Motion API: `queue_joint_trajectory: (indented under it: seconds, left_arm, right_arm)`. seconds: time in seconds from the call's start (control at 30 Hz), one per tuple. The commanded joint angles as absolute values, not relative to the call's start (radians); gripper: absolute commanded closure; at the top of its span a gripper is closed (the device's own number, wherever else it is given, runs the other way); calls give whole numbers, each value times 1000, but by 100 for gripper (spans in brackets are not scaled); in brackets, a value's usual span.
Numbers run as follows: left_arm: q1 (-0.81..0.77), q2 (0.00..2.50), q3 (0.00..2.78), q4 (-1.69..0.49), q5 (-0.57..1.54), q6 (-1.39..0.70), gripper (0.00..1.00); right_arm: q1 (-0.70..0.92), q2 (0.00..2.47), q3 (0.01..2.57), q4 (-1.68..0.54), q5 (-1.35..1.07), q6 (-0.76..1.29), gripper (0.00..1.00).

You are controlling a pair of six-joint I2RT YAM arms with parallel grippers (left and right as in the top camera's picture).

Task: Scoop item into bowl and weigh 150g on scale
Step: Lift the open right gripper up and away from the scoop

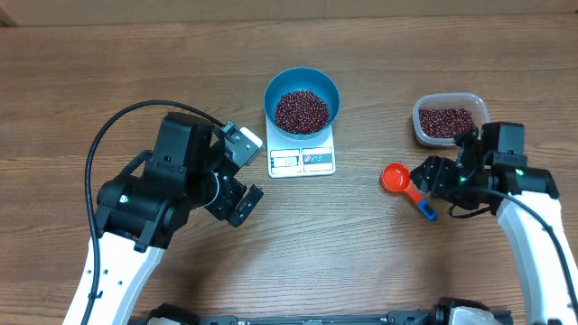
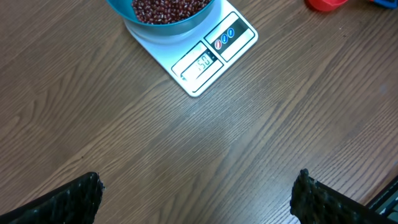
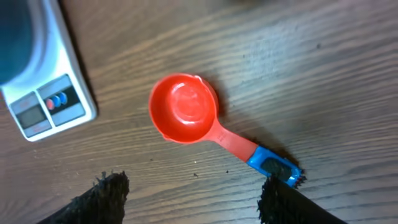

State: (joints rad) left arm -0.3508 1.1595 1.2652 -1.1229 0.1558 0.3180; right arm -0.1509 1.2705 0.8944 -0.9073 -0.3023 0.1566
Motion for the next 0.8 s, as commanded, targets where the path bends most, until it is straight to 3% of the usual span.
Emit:
queue_joint_trajectory:
  seconds: [0.0, 0.2, 0.43, 0.5, 0.53, 0.57, 0.77]
  left_arm:
    - [-347, 1158, 1285, -1122, 147, 337, 0]
    - [-347, 1158, 1285, -1122, 147, 337, 0]
    - [-347, 1158, 1285, -1122, 147, 337, 0]
    - [-347, 1158, 1285, -1122, 147, 337, 0]
    - [-347, 1158, 1285, -1122, 147, 337, 0]
    - [-347, 1158, 1285, -1122, 147, 337, 0]
    - [-347, 1158, 1285, -1122, 147, 337, 0]
  right_arm:
    - [-155, 1180, 919, -904, -281, 155, 32]
    - [-154, 1071, 919, -912, -281, 155, 40]
    - [-154, 872, 919, -991, -282, 174, 40]
    - [-154, 804, 919, -1014, -282, 182, 34]
    - [-154, 767, 919, -1028, -286, 182, 26]
    - [-154, 740, 919, -1039, -294, 182, 0]
    - [-154, 637, 918, -1082, -401, 182, 0]
